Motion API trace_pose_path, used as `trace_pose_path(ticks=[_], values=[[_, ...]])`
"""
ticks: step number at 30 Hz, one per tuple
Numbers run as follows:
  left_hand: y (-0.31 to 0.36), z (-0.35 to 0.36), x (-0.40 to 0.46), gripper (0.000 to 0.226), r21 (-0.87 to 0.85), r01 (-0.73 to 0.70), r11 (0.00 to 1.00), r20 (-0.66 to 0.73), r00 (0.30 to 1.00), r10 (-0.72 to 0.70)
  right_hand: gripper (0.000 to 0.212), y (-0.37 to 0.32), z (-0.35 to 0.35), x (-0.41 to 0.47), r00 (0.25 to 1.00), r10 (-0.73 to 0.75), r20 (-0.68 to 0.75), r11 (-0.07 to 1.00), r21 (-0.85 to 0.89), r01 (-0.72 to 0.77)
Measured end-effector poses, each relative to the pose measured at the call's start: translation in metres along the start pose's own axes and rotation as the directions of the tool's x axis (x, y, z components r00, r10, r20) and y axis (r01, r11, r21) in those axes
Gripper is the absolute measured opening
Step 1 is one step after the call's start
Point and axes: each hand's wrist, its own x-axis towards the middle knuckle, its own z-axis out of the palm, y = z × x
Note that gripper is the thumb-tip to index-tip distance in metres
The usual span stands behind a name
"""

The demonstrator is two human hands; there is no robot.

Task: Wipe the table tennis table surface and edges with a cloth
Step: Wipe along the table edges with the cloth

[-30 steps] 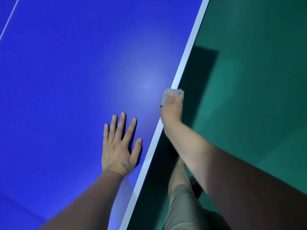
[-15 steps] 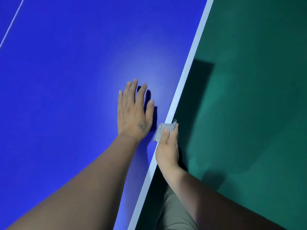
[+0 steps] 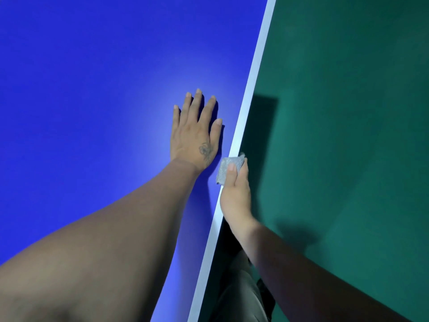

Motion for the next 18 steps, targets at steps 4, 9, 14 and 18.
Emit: trace_pose_path(ticks=[4,9,14,18], values=[[0.006,0.005,0.036,0.06,0.013,-0.058,0.998,0.005,0.998,0.058,0.058,0.011,-0.002,-0.011,1.0,-0.009,0.013,1.0,-0.014,0.009],[0.004,0.013,0.046,0.061,0.078,-0.049,0.996,0.025,0.999,0.048,0.052,0.006,-0.005,0.0,0.999,0.016,0.042,0.999,-0.028,-0.015],[0.005,0.013,0.043,0.061,0.083,-0.043,0.996,0.002,0.999,0.043,0.04,-0.038,-0.013,0.054,0.997,0.052,0.056,0.998,-0.037,-0.05],[0.005,0.014,0.043,0.06,0.085,-0.026,0.996,-0.025,0.999,0.028,0.043,-0.065,-0.01,0.09,0.998,0.059,0.024,0.998,0.012,-0.059]])
